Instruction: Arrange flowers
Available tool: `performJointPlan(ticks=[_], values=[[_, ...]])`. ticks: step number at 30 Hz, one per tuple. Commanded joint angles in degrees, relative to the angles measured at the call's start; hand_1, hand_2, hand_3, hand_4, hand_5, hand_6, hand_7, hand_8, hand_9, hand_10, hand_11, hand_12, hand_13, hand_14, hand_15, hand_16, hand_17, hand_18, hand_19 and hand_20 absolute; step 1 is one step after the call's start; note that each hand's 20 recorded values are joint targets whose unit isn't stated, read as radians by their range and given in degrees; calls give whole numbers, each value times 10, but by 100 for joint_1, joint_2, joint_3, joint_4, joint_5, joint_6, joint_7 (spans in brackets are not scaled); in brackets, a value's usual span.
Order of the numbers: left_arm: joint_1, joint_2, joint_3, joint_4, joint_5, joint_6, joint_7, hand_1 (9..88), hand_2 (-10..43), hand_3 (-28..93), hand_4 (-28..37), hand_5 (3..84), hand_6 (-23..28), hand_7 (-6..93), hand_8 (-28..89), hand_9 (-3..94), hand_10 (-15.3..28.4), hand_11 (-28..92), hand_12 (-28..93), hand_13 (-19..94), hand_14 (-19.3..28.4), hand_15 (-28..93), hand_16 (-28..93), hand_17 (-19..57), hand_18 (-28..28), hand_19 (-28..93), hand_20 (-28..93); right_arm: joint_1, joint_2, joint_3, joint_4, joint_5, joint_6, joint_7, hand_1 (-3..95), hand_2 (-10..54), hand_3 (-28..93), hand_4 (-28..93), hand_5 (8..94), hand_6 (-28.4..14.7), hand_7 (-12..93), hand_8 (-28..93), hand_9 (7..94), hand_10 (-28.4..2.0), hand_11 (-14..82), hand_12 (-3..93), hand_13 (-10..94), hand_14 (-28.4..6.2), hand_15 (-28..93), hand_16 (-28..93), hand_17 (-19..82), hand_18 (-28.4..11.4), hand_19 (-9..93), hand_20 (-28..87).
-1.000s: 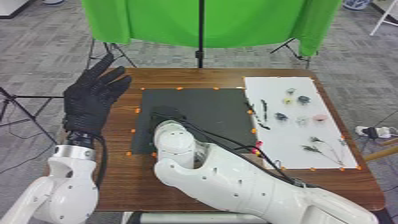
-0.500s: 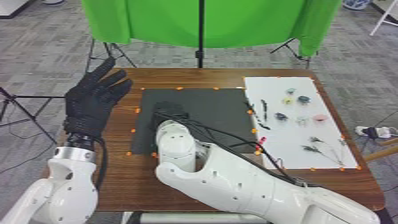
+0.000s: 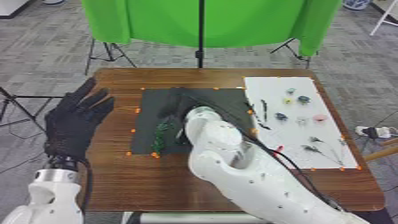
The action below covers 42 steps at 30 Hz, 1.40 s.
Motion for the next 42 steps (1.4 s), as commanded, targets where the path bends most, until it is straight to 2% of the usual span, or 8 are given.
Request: performJointPlan(ticks=[1,6,11,17,20,21,30,42], values=[[493,-129,-69,-37,-132,215,133,202,99,784,-283,373,93,100,-91,332,197,228,96,242,269,490,-94,-104,244,532,68,-1426,2287,1832,-1299,171,692,547,371,-88,717,-265,787,-36,165,-116,857,-157,307,174,780,-132,619,136,451,-237,932,319],[690,-124,-127,-113,-157,292,196,202,98,784,-283,373,93,100,-91,332,197,228,97,241,268,490,-94,-104,243,531,68,-2612,2906,3035,-1669,16,917,926,373,-86,717,-262,770,-47,153,-118,839,-163,292,167,763,-136,618,130,433,-239,932,302],[851,-4,-14,-150,-288,394,491,200,99,785,-283,373,94,100,-91,332,197,228,97,241,269,491,-93,-104,244,532,70,-3192,3371,3332,-1476,-641,859,1354,372,-87,718,-260,746,-51,150,-116,817,-168,297,167,746,-139,627,128,418,-239,932,295],[899,2,24,-180,-270,427,507,201,100,784,-283,371,93,101,-91,332,198,232,98,241,269,493,-93,-104,244,533,71,-3602,3714,3469,-1229,-848,528,1563,370,-93,724,-257,712,-58,146,-113,789,-173,310,167,721,-143,643,121,395,-240,932,283],[904,83,105,-173,-389,511,738,201,100,783,-283,371,93,101,-91,332,198,234,99,241,269,494,-94,-104,245,534,72,-3806,3721,3714,-1224,-637,280,1588,370,-94,728,-260,698,-59,147,-112,772,-175,319,169,704,-145,656,120,382,-239,932,279],[894,46,81,-173,-357,507,669,202,101,782,-283,371,94,101,-91,333,198,235,99,242,269,494,-94,-104,245,535,72,-3858,3737,3741,-1217,-649,227,1600,370,-94,729,-261,694,-60,148,-112,767,-176,321,168,698,-145,659,119,378,-238,932,278],[846,61,150,-153,-419,594,708,194,108,783,-283,374,95,104,-92,336,200,243,99,243,272,501,-94,-104,246,538,76,-4011,3764,3704,-1010,-616,-122,1640,375,-95,732,-265,681,-56,153,-115,744,-181,322,161,675,-150,673,104,357,-239,932,260],[754,-96,118,-106,-291,526,372,192,113,788,-283,374,96,105,-93,338,202,246,98,243,271,503,-97,-103,245,540,78,-3709,3817,3215,-589,-517,-458,1666,417,-95,752,-279,699,-44,165,-118,743,-172,326,158,675,-142,668,95,348,-237,932,247]])
